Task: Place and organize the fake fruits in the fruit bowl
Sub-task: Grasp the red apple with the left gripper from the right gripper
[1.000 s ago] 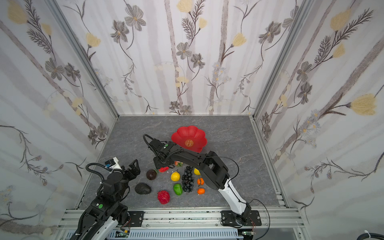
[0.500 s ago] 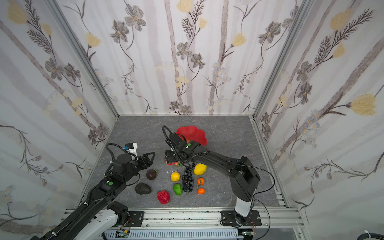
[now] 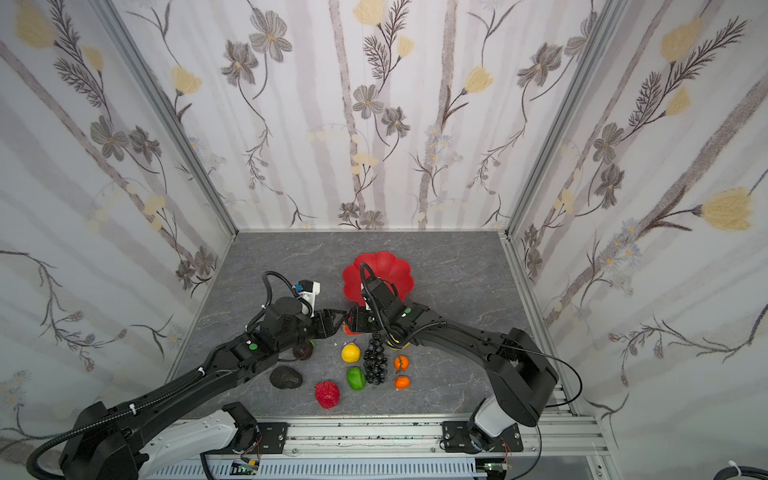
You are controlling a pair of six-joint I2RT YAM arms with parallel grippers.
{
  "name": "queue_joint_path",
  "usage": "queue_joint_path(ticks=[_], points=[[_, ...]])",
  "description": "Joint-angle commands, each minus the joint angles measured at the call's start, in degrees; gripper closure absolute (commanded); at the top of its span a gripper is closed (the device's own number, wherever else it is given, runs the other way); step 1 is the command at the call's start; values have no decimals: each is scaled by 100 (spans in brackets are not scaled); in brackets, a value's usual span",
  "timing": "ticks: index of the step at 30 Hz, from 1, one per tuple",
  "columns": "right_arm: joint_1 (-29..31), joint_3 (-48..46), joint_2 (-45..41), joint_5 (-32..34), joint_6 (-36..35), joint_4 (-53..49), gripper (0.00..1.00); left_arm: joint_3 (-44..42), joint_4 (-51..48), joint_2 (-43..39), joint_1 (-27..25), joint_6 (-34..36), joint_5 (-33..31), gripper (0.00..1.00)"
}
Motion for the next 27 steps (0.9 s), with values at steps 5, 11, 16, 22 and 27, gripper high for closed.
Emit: queue_joint_path(ticks=[5,11,16,22,27], points=[[-99,-368,-230,-66,338,868,44,172,1,156,-113,-70,-367,56],[-139,-473,-383,-51,351,989,44,146,-86,153,-112,-78,-498,61],[-148,-716,-468,19,360,1069,45,163,-86,264,-110,-96,-443,63],[-153,-750,-467,13,376,1163,46,172,-26,373,-110,-122,-347,68],[-148,-798,-470,5,420,1263,46,174,-8,413,-108,-148,-316,71]])
